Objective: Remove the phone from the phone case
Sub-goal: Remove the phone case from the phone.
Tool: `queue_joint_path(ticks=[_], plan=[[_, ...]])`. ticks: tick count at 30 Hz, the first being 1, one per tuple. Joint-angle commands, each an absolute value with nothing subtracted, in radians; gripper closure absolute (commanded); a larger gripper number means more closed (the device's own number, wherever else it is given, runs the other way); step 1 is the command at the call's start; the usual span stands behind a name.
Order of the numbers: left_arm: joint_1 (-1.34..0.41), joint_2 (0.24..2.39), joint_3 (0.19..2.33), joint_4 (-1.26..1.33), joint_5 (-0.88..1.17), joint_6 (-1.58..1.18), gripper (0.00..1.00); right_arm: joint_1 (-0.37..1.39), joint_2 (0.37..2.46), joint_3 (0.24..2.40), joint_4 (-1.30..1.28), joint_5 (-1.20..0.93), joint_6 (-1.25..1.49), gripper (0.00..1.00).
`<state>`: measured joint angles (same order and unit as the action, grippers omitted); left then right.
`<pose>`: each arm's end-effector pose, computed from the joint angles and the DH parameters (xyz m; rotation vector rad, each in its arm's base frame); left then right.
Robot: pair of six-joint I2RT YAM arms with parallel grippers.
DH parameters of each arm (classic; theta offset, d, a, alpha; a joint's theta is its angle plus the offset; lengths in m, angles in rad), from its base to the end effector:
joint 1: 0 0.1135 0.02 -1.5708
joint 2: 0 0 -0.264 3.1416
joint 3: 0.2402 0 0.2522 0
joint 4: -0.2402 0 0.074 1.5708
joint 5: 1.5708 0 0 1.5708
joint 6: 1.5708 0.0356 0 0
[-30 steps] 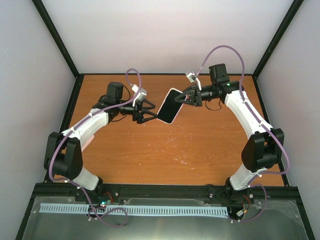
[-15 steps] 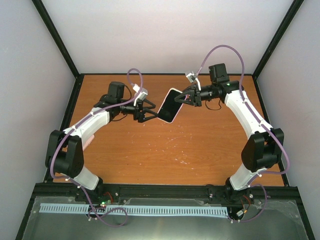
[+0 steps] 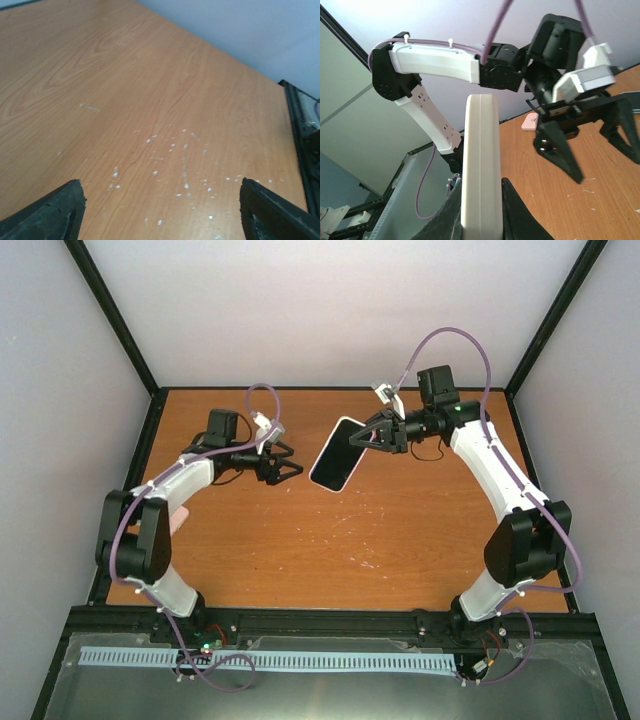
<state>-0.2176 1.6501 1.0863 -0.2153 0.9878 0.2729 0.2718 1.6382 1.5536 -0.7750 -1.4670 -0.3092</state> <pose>0.3320 -0.1039 0.2307 0.9696 1.9250 -1.1075 0.3157 0.1248 0.3571 -1.1391 1.6178 1.6777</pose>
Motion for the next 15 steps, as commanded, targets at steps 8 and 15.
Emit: queue_joint_path(ticks=[8, 15], plan=[[-0.238, 1.4, 1.058, -0.276, 1.247, 0.366, 0.13, 0.262, 1.634, 1.63, -0.764, -1.473, -0.315, 0.97], [-0.298, 1.396, 1.106, -0.241, 1.248, 0.296, 0.18, 0.263, 1.637, 1.632, -0.772, -1.485, -0.33, 0.97]])
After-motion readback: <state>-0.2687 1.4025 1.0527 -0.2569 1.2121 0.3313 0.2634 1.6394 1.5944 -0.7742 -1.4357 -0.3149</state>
